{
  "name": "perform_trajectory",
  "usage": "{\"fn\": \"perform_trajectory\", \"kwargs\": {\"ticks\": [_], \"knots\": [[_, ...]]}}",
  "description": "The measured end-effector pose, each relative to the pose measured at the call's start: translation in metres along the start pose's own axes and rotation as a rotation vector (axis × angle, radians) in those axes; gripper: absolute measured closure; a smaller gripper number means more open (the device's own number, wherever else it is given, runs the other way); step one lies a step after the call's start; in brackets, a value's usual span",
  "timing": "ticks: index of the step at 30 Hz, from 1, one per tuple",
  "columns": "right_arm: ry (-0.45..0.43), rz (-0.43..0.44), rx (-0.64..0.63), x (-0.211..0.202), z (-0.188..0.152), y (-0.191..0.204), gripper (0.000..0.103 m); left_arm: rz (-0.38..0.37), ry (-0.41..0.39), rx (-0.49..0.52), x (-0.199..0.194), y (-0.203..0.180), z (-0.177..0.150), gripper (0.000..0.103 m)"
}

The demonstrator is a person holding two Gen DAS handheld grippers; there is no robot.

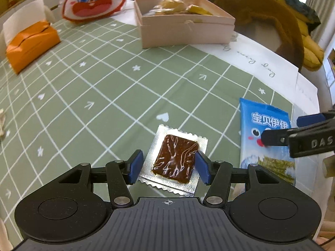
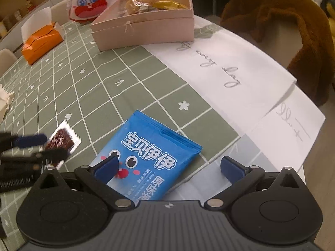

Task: Organize snacks
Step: 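Grasp the blue seaweed packet with the right tool while the left tool hovers over the chocolate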

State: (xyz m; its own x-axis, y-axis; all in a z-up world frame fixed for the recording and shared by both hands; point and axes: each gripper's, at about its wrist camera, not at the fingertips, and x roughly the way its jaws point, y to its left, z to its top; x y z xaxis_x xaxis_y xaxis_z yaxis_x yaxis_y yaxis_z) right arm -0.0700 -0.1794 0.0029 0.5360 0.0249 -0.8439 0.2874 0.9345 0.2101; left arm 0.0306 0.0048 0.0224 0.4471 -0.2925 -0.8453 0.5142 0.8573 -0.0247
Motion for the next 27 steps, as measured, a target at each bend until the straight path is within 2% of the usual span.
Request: {"fn": "perform_trajectory", "kwargs": {"ticks": [3,6,8,11,17,19,22,25,27], "knots": [[0.041,0.044,0.023,-0.01,0.001,0.003,0.0,-0.013,-0.005,-0.003,-0.002,0.003,-0.001,0.043],[0.095,0.097,-0.049,-0.021,-0.006,0.017,0.0,-0.014,0.0,0.001,0.0,0.003,0.001,0.043],[0.151,0.099,-0.117,-0.019,-0.016,0.029,0.0,-0.003,-0.003,0.011,0.0,0.0,0.0,0.043],[0.201,0.035,-0.22,-0.01,-0.03,0.042,0.0,-0.008,-0.021,-0.006,-0.002,0.002,-0.004,0.043],[0.141,-0.139,-0.302,-0.011,-0.02,0.041,0.0,-0.033,-0.047,-0.027,-0.004,0.006,-0.009,0.043],[0.109,-0.14,-0.271,-0.018,-0.01,0.037,0.0,-0.046,-0.051,-0.045,-0.005,0.01,-0.01,0.043],[0.089,-0.049,-0.152,-0.025,0.01,0.025,0.0,-0.064,-0.049,-0.069,-0.005,0.014,-0.008,0.045],[0.09,0.003,-0.013,-0.012,0.032,0.017,0.0,-0.075,-0.036,-0.078,-0.006,0.017,-0.007,0.046],[0.076,-0.013,0.019,0.004,0.044,0.019,0.0,-0.082,-0.021,-0.09,-0.006,0.019,-0.006,0.047]]}}
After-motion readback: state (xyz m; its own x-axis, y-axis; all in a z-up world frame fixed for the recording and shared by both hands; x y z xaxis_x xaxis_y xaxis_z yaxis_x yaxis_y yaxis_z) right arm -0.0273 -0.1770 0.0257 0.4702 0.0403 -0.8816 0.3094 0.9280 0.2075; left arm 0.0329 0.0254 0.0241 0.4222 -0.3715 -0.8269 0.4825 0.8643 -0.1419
